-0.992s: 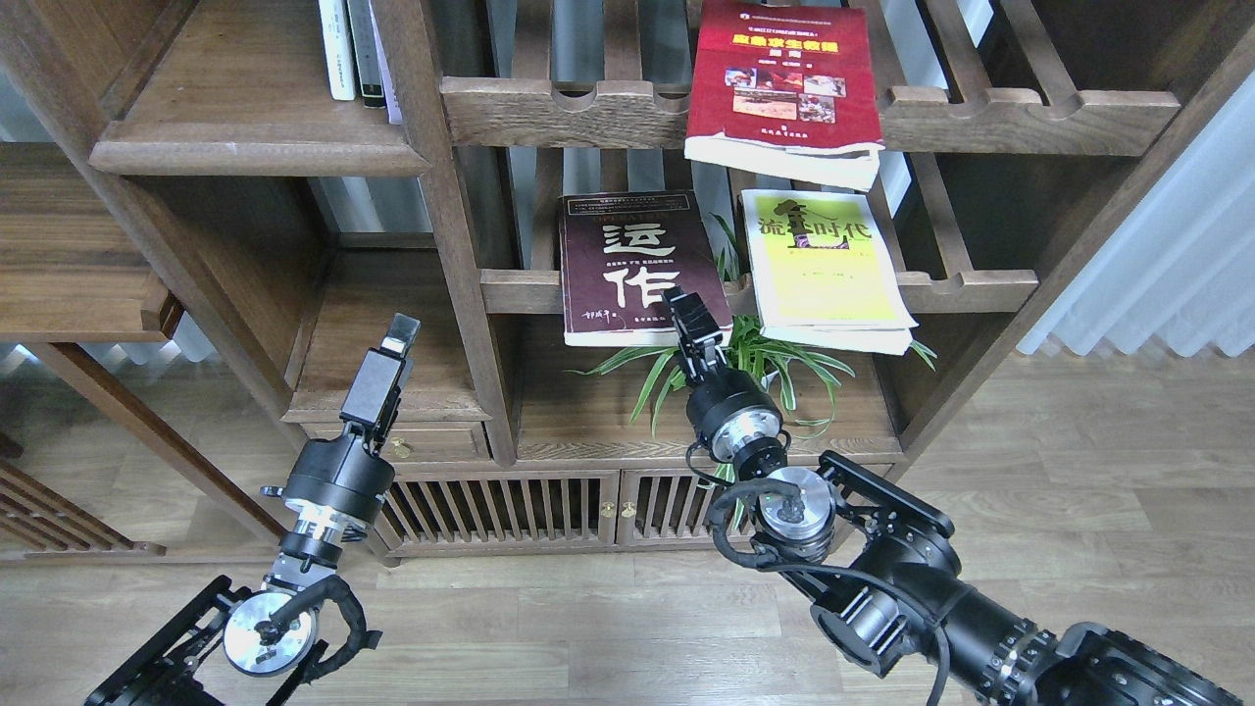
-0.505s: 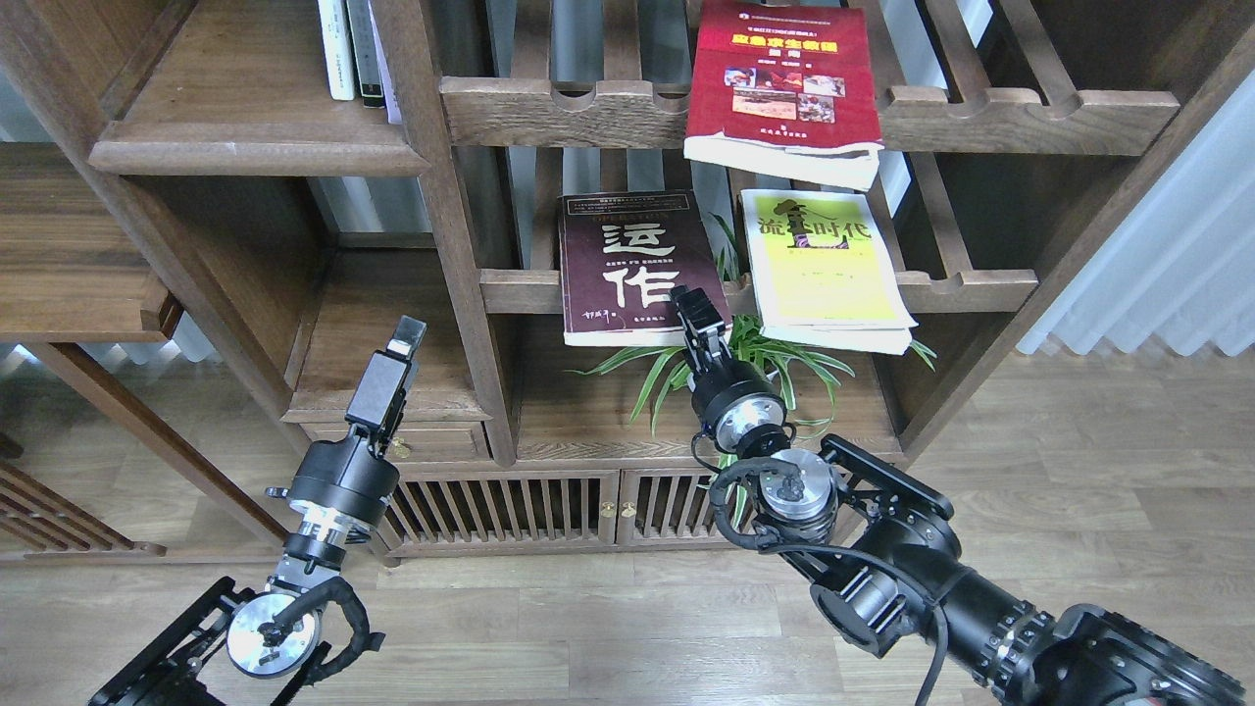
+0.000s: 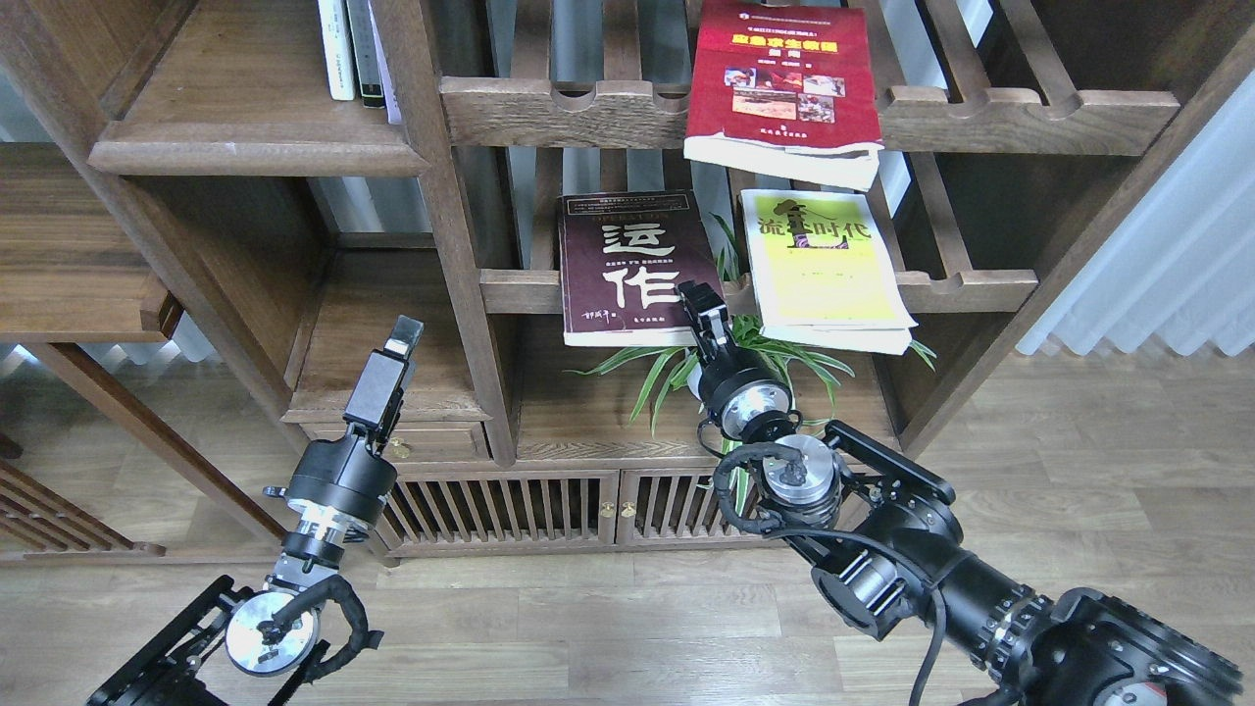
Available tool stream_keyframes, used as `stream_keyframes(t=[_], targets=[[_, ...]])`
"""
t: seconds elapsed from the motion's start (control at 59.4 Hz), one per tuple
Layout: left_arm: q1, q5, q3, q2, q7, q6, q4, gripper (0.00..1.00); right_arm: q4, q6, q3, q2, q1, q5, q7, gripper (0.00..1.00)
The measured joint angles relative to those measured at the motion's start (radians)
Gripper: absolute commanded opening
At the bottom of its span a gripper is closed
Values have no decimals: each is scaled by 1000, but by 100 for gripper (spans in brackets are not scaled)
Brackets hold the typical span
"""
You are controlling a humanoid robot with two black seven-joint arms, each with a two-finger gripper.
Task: Organize books on shelf
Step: 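Push the right gripper against the maroon book's edge nearest the plant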
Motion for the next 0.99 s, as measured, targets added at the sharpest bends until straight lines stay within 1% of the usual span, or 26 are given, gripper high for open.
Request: stream_keyframes(t=[0.168,0.303,0.622,0.858,0.875,0.992], targets=[[0,0,0,0,1,0,1,100,1,10,2,0,1,0,1,13],[0,0,1,0,1,0,1,100,4,17,3,0,1,0,3,5],[2,-5,-5,2,-5,0,1,100,38,79,6,0,-9,-3,8,4],[2,-26,-14,5,-11,0,2,100,184,83,36,0,-69,-3,8,4],[1,-30,-15,5,-10,0,2,100,224,84,44,0,-90,-3,8,4],[0,-32,-17,5,-9,0,2,100,275,86,52,0,-122,-3,8,4]])
